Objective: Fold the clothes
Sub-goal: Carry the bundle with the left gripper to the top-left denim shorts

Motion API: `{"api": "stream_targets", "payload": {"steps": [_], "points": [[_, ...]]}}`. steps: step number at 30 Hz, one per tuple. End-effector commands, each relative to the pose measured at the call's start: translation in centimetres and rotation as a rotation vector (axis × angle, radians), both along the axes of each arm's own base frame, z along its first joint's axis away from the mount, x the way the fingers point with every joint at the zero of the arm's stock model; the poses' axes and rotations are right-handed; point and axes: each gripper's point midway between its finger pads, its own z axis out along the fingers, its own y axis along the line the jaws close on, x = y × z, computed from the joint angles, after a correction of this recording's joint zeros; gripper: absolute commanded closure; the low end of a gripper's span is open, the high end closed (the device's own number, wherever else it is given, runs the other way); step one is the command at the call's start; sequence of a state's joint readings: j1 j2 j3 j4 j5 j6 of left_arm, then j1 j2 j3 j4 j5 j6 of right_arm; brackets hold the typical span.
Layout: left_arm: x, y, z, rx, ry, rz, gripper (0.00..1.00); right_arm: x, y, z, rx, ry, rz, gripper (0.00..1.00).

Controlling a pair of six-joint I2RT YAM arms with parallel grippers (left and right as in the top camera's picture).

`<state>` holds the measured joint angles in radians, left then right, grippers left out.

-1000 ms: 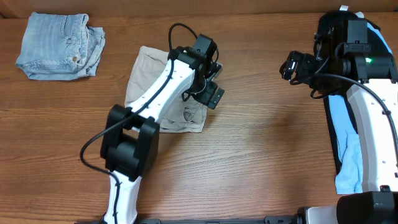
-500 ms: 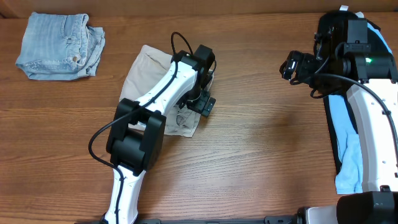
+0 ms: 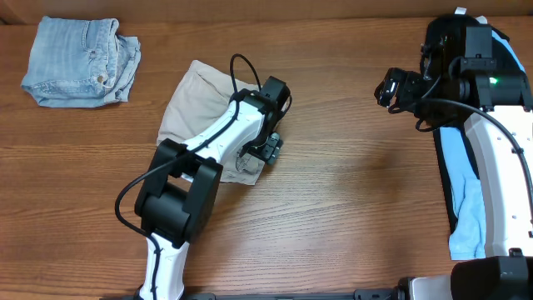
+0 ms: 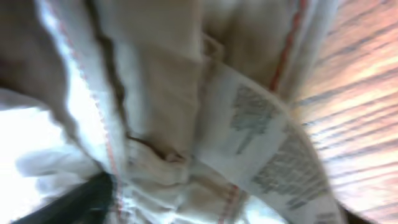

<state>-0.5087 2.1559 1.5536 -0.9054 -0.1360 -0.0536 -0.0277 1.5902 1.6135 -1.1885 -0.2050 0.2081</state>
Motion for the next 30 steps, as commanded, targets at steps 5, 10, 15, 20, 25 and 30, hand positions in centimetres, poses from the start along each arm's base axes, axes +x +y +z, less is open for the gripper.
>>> {"api": "stream_targets", "payload": {"steps": [5,10,15,20,25,30], "points": [[-1.2,5.0,-4.8,0.21,0.047,0.039,0.55,0.3,-0.3,0.8,-0.007,-0.031,-0.002,0.0],[0.4,7.0,-4.3,0.265,-0.012,0.075,0.83,0.3,-0.3,0.8,-0.007,-0.034,-0.002,0.0],[2.6,9.8,-2.4,0.335,-0.065,0.13,0.96,0.4,-0.3,0.8,-0.007,-0.035,-0.002,0.0],[6.3,11.9,3.2,0.322,-0.115,0.236,0.96,0.4,-0.3,0.8,-0.007,-0.036,-0.002,0.0],[9.8,12.8,10.5,0.27,-0.214,0.299,0.96,0.4,-0.3,0.8,-0.007,-0.036,-0.002,0.0],[12.1,13.4,18.4,0.215,-0.35,0.317,0.96,0.4,-0.3,0.8,-0.007,-0.036,-0.002,0.0]]}}
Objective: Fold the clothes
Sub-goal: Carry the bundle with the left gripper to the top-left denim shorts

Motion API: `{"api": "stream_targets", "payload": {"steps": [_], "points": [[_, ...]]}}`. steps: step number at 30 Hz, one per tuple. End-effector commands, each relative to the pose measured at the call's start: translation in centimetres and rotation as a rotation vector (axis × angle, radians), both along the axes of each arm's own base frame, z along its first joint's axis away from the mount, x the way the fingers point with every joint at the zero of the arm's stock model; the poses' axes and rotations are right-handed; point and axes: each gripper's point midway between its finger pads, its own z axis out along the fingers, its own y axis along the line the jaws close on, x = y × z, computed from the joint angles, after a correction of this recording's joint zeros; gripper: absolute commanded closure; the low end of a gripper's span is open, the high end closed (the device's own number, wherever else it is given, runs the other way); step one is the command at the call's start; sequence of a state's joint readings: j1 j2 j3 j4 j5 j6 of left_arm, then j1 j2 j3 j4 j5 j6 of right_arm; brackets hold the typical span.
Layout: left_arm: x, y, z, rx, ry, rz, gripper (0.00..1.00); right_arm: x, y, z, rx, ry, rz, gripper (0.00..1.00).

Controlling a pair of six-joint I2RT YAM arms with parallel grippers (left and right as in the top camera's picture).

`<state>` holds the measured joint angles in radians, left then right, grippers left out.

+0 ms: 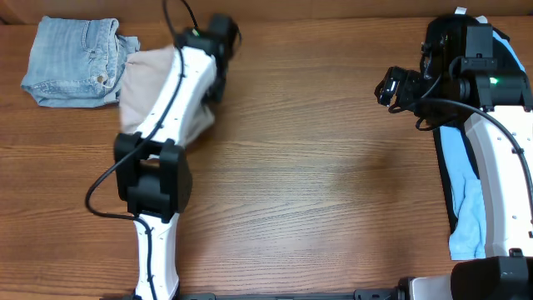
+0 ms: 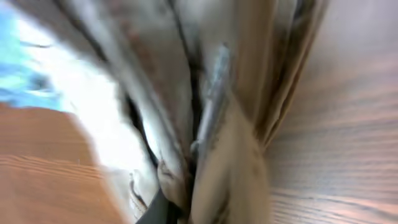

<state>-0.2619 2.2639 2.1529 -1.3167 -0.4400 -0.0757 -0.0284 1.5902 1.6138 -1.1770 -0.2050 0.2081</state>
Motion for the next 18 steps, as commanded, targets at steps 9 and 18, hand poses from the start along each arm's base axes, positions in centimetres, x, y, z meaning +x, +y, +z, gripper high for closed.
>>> {"api": "stream_targets", "payload": {"steps": [9,18], "points": [[3.7,1.9,17.5,-0.075,-0.433,0.001,0.96,0.1,-0.3,0.7,-0.007,-0.024,-0.001,0.0],[3.6,7.6,23.7,-0.048,-0.606,0.056,0.96,0.0,-0.3,0.6,-0.006,-0.02,-0.001,0.0]]}}
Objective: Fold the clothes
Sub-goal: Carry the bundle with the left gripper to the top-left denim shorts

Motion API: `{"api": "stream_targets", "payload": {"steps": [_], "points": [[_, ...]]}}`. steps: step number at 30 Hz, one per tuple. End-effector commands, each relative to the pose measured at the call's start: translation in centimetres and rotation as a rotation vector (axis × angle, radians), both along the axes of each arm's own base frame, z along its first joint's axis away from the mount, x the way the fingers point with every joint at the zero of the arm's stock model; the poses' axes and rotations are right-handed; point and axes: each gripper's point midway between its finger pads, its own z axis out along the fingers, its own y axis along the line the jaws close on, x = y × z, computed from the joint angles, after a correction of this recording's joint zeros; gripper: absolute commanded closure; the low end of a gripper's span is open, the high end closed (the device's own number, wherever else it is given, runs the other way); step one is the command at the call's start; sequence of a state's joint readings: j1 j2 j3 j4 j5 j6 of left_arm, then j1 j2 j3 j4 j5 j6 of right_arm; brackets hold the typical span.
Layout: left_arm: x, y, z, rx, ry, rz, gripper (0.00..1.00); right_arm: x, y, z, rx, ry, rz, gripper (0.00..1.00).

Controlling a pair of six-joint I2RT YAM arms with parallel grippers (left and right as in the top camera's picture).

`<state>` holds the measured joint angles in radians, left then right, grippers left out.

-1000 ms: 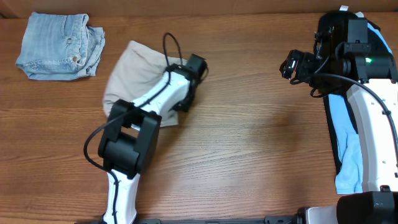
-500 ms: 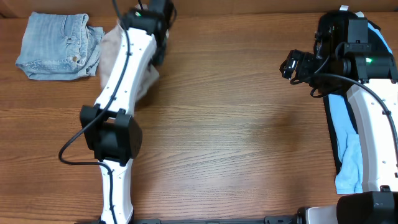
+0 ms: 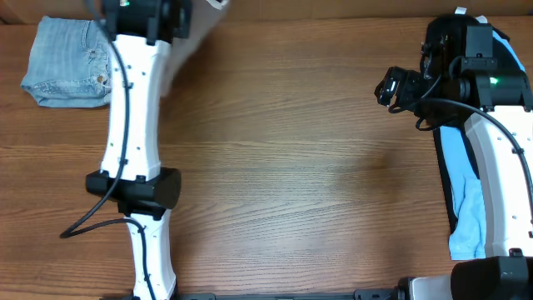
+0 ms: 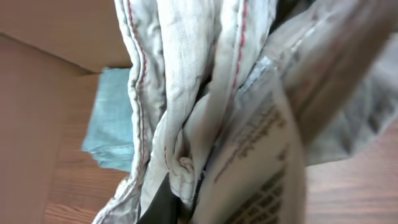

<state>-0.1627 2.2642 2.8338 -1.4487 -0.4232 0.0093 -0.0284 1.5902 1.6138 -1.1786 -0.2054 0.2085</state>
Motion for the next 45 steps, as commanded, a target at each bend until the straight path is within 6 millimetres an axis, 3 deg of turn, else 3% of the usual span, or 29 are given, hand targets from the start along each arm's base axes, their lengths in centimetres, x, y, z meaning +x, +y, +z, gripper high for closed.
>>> {"api": "stream_targets", "payload": {"steps": [1,16,20,27,33,38,45], "points": [[-0.4,4.4,3.9,0.036,-0.105,0.061,0.96,0.1,-0.3,0.7,-0.007,-0.021,-0.001,0.0],[1.8,21.1,8.1,0.165,-0.313,0.223,0.96,-0.1,-0.2,0.6,-0.005,-0.012,-0.001,0.0],[2.5,25.1,6.8,0.158,-0.331,0.261,0.96,-0.1,-0.2,0.6,-0.004,-0.014,-0.004,0.0],[3.5,32.1,0.9,0.157,-0.283,0.365,0.96,0.2,-0.3,0.8,-0.006,-0.029,-0.004,0.0],[4.0,36.2,-3.1,0.078,-0.324,0.491,0.96,0.6,-0.3,0.9,-0.007,-0.045,-0.001,0.0],[4.9,37.2,-4.4,0.057,-0.361,0.523,0.96,0.9,-0.3,1.1,-0.007,-0.059,-0.001,0.0],[5.1,38.3,-2.3,0.088,-0.47,0.578,0.96,1.0,-0.3,1.2,-0.008,-0.067,-0.001,0.0]]}}
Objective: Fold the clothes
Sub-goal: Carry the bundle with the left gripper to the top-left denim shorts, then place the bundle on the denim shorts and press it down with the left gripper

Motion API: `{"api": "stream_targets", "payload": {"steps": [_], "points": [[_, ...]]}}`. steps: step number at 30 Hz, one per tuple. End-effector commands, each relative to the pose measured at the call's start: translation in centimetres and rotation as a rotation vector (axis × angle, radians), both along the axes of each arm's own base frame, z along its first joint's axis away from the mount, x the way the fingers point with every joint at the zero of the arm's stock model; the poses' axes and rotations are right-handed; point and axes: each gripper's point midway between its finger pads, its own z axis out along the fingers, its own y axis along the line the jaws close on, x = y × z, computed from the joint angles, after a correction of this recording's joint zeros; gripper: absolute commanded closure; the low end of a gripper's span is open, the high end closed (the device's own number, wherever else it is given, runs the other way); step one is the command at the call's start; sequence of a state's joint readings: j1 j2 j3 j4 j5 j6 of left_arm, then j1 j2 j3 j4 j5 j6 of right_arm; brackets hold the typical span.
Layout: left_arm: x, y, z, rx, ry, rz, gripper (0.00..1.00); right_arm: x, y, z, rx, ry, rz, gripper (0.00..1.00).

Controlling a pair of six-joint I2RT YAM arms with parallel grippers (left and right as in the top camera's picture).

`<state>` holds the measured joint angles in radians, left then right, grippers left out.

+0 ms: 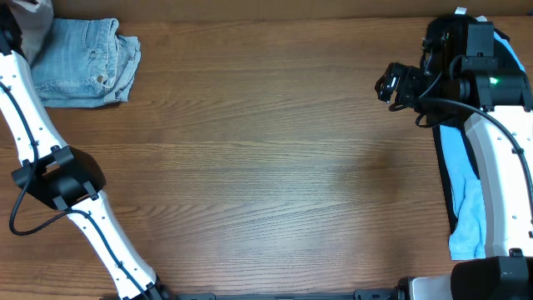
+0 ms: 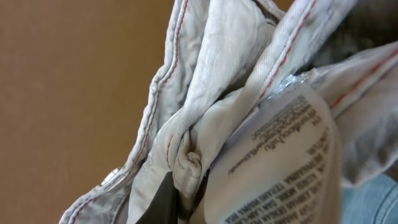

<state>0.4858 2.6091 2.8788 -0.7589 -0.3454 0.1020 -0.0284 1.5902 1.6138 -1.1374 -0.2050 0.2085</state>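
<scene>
A beige garment with red stitching and a white care label fills the left wrist view, bunched up and hanging. My left gripper is shut on a fold of it. In the overhead view only a corner of this beige garment shows at the top left edge, beside the folded denim piece. Light blue clothing lies at the right edge of the table. My right gripper hovers at the upper right, looks open and holds nothing.
The left arm stretches along the left edge up to the top left corner. The right arm lies over the light blue clothing. A brown wall shows behind the beige garment in the left wrist view.
My left gripper has carried the beige garment further left, from above the table's back edge right of the denim to the top left corner, almost out of the overhead view. The right gripper has barely shifted.
The beige garment lay crumpled on the table left of centre with my left gripper on it. Then it was dragged up next to the denim, then lifted at the back edge, and now it hangs at the top left corner past the denim.
</scene>
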Motion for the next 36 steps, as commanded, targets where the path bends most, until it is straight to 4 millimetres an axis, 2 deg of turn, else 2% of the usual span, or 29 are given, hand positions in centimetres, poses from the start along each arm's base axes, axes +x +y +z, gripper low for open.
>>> {"api": "stream_targets", "payload": {"steps": [1,6,11,18,21,24,25,26,27,28,29,30,32,34,36], "points": [[-0.4,0.4,4.1,0.037,-0.12,0.053,0.96,0.2,-0.3,0.7,-0.007,-0.027,-0.001,0.0],[-0.2,0.3,3.6,-0.018,-0.176,0.09,0.96,0.2,-0.3,0.8,-0.006,-0.029,-0.001,0.0],[3.2,-2.9,1.0,-0.182,-0.25,-0.039,0.96,0.2,-0.3,0.7,-0.006,-0.026,-0.001,0.0],[6.1,-9.3,-4.6,-0.297,-0.136,-0.119,0.96,0.0,-0.3,0.6,-0.006,-0.016,0.0,0.0],[7.0,-13.1,-8.0,-0.345,-0.044,-0.167,0.96,0.0,-0.3,0.6,-0.006,-0.019,-0.001,0.0],[8.1,-17.7,-11.3,-0.418,0.032,-0.259,0.94,0.0,-0.3,0.7,-0.006,-0.019,-0.001,0.0],[8.4,-19.5,-12.6,-0.446,0.058,-0.296,0.9,0.0,-0.3,0.6,-0.006,-0.019,-0.001,0.0],[8.7,-21.4,-13.8,-0.474,0.087,-0.332,0.77,0.0,-0.2,0.7,-0.006,-0.019,0.0,0.0],[8.8,-23.1,-15.1,-0.499,0.117,-0.36,0.54,0.0,-0.2,0.7,-0.006,-0.019,0.0,0.0],[8.8,-24.7,-16.3,-0.518,0.151,-0.384,0.19,0.0,-0.2,0.7,-0.006,-0.019,0.0,0.0],[8.6,-25.9,-17.1,-0.526,0.18,-0.393,0.0,0.0,-0.3,0.7,-0.006,-0.019,-0.001,0.0],[8.3,-27.6,-18.2,-0.528,0.229,-0.416,0.0,0.0,-0.2,0.7,-0.006,-0.019,0.0,0.0],[7.8,-29.3,-18.7,-0.511,0.282,-0.458,0.0,0.0,-0.2,0.6,-0.006,-0.018,0.0,0.0],[7.5,-30.5,-17.9,-0.491,0.305,-0.495,0.0,0.0,-0.2,0.6,-0.006,-0.019,0.0,0.0],[6.8,-31.3,-16.1,-0.496,0.313,-0.508,0.0,0.0,-0.3,0.6,-0.006,-0.019,-0.001,0.0]]}}
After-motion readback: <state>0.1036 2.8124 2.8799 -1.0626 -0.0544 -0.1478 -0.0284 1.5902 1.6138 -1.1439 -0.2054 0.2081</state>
